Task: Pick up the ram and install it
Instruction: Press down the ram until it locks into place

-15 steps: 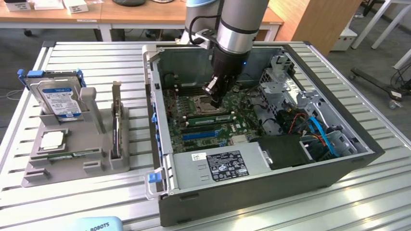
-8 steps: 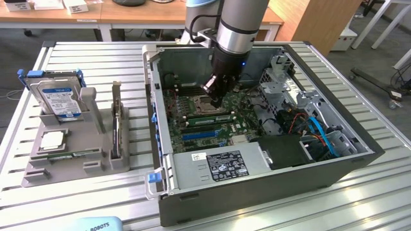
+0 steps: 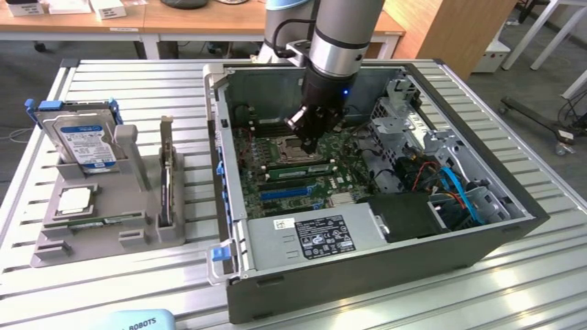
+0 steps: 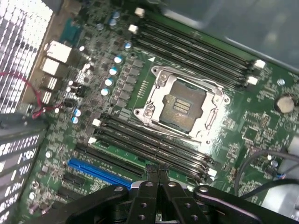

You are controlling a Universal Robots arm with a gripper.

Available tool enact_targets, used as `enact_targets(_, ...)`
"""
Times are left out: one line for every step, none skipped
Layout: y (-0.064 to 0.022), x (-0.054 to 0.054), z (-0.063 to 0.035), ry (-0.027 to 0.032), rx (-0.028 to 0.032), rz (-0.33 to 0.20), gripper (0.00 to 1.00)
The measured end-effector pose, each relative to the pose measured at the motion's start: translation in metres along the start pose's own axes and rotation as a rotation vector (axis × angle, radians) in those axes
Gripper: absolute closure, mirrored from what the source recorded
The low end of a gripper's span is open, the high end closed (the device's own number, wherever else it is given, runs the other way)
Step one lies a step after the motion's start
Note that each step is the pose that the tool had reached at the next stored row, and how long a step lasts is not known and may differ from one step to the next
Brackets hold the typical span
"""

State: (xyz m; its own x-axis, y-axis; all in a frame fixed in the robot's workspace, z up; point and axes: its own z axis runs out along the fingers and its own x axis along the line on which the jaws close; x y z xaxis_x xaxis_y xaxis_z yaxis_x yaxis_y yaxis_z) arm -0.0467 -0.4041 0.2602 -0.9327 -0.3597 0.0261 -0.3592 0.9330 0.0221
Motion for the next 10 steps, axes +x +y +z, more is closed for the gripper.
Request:
enact_targets(0.0,0.0,0.0,-0.0003,-0.0004,0.016,0.9)
enact_targets(0.0,0.0,0.0,-0.0007,-0.0008,0.031,0.9)
enact_targets(0.0,0.0,0.0,-0.0011,-0.0012,0.046,0.9)
enact_targets(0.0,0.0,0.0,-0.0013,-0.0015,0.061,0.9)
enact_targets(0.0,0.0,0.0,-0.0017,-0.0019,0.077,0.9)
enact_targets(0.0,0.0,0.0,-0.0021,-0.0024,0.093,0.9)
enact_targets(0.0,0.0,0.0,-0.0024,-0.0028,0.109,0.9)
enact_targets(0.0,0.0,0.0,-0.0028,-0.0032,0.124,0.9)
enact_targets(0.0,0.0,0.0,-0.0031,-0.0036,0.139,0.9)
enact_targets(0.0,0.0,0.0001,-0.0034,-0.004,0.154,0.9)
